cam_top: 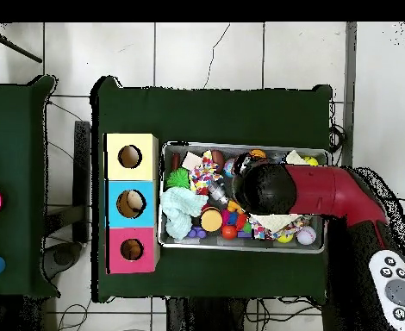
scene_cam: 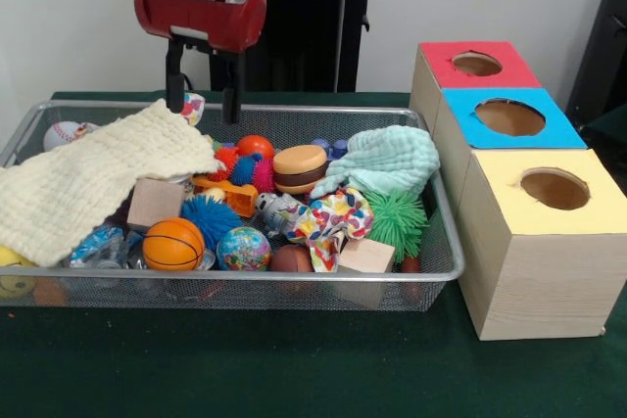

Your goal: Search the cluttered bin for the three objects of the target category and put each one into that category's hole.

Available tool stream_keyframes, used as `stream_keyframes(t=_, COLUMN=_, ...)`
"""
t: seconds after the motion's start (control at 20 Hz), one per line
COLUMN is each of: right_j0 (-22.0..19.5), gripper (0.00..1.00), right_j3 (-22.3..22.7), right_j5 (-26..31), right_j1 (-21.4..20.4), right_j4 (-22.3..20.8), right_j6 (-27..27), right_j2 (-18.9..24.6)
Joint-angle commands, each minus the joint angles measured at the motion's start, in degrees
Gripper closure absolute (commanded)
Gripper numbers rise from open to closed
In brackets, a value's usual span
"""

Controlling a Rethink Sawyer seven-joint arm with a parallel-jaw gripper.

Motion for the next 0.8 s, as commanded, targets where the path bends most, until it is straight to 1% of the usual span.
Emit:
stream_keyframes(t=0.05, right_j0=-3.2, gripper=0.0, right_j3=-0.4, right_j5=4.1, right_j1=2.8, right_j4=-3.9, right_j6=-17.5, right_j2=6.3)
stream_keyframes(t=0.2, right_j0=-3.3, gripper=0.0, right_j3=-1.3, right_j5=5.6, right_j1=2.8, right_j4=-4.1, right_j6=-17.6, right_j2=7.2)
stream_keyframes(t=0.35, right_j0=-2.6, gripper=0.0, right_j3=-4.6, right_j5=9.0, right_j1=1.5, right_j4=-6.1, right_j6=-18.8, right_j2=6.3)
stream_keyframes(t=0.45, right_j0=-3.0, gripper=0.0, right_j3=-6.3, right_j5=10.9, right_j1=1.4, right_j4=-7.2, right_j6=-20.5, right_j2=6.0)
stream_keyframes(t=0.55, right_j0=-3.8, gripper=0.0, right_j3=-7.0, right_j5=10.9, right_j1=1.8, right_j4=-8.3, right_j6=-21.4, right_j2=5.8)
stream_keyframes(t=0.65, right_j0=-5.2, gripper=0.0, right_j3=-6.7, right_j5=10.0, right_j1=2.4, right_j4=-8.6, right_j6=-21.9, right_j2=6.4)
stream_keyframes(t=0.8, right_j0=-5.9, gripper=0.0, right_j3=-6.3, right_j5=9.2, right_j1=2.3, right_j4=-9.9, right_j6=-20.7, right_j2=5.6)
